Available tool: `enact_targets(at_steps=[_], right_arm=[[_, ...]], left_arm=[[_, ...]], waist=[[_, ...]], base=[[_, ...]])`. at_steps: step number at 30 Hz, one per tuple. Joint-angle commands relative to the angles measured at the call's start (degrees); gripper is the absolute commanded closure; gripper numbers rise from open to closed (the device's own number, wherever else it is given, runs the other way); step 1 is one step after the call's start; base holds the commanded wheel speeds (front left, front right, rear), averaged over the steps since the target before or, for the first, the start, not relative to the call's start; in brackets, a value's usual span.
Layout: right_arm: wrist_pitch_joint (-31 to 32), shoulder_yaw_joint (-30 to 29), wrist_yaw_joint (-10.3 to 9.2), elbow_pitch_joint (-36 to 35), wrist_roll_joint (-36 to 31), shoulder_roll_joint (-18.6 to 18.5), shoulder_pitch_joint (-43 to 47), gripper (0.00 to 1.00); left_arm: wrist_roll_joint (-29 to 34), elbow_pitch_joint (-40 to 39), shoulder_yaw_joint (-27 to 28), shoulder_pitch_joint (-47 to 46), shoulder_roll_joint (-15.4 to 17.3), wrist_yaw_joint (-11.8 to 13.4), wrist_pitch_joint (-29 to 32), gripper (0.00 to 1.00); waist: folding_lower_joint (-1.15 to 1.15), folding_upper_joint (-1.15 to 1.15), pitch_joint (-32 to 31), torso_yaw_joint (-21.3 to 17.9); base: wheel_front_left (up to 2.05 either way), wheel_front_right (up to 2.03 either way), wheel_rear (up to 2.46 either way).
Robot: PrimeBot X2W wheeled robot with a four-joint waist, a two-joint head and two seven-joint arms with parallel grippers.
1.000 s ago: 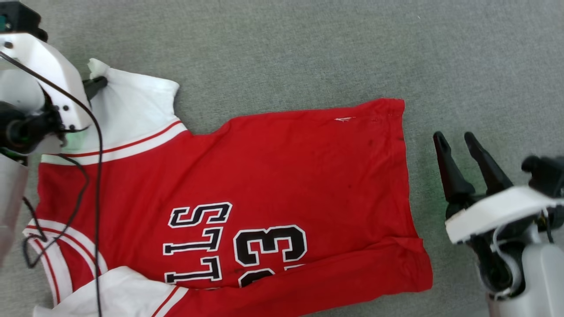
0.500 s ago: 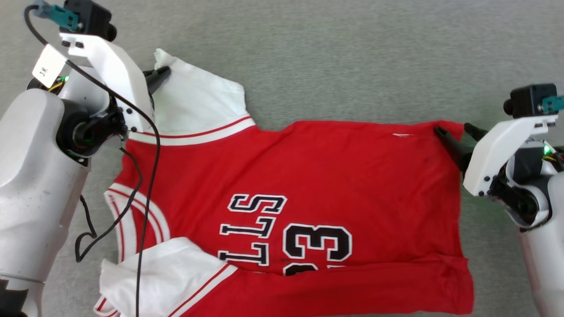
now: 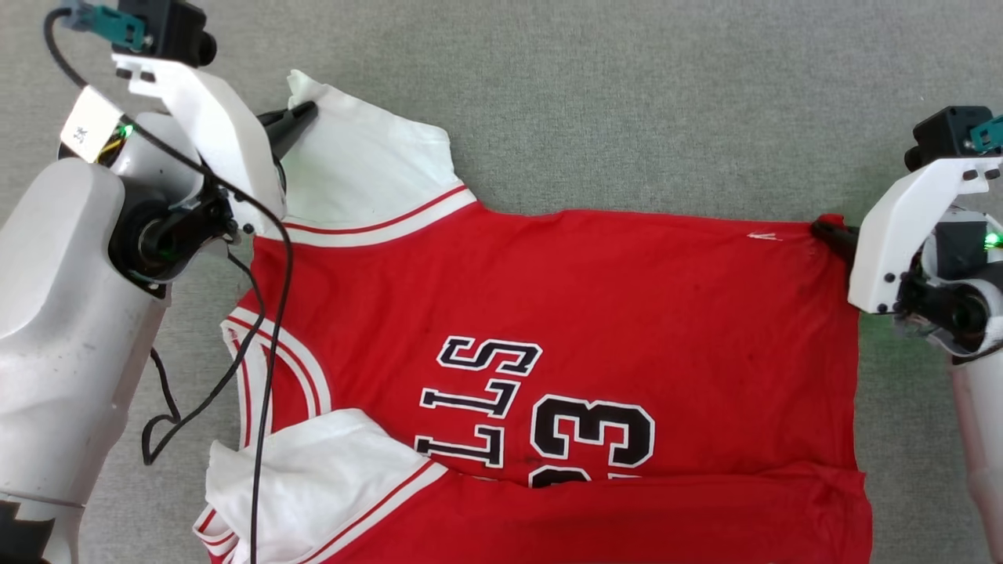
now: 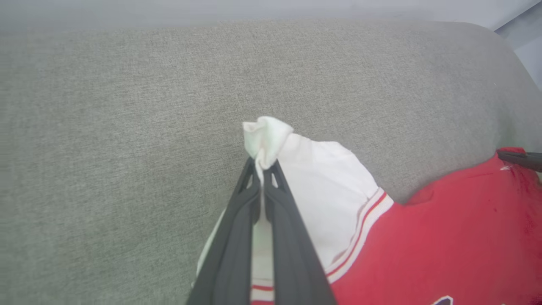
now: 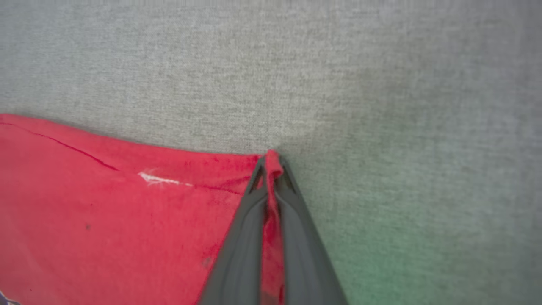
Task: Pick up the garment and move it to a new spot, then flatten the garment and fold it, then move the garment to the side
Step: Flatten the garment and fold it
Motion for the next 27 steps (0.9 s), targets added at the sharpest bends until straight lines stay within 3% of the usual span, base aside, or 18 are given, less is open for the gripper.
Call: enact_targets(at_steps=[1, 6, 12, 20, 27], right_arm=[[-0.27, 0.4, -0.03, 0.32, -0.26, 0.87, 1.08, 1.0], [-4.34, -1.03, -0.03, -5.32, -0.73, 0.19, 3.04, 1.0], [-6.2, -3.0, -0.03, -12.27, -0.71, 0.78, 9.89, 1.0], [-8.0, -6.46, -0.03, -20.04, -0.04, 3.08, 23.14, 1.0], [-9.38, -9.66, -0.03, -22.28, 0.75, 6.26, 33.82, 1.0]], left_arm=[[-0.12, 0.22, 0.31, 0.76, 0.05, 0.11, -0.53, 1.0], [-2.04, 0.4, 2.22, 4.07, 0.15, 0.56, -3.24, 1.0], [-4.49, -2.84, 5.01, 11.81, 2.51, 2.01, -6.36, 1.0], [-6.83, -11.38, 7.32, 27.53, 5.44, 6.2, -10.05, 1.0], [-10.06, -16.81, 8.42, 42.0, 5.35, 10.39, -12.28, 1.0]], waist=[[0.0, 0.0, -0.62, 0.12], [0.0, 0.0, -4.08, 0.52], [0.0, 0.0, -7.99, 0.74], [0.0, 0.0, -11.75, 1.73], [0.0, 0.0, -14.66, 2.24]], base=[[0.0, 0.0, 0.0], [0.0, 0.0, 0.0], [0.0, 0.0, 0.0], [0.0, 0.0, 0.0], [0.0, 0.0, 0.0]])
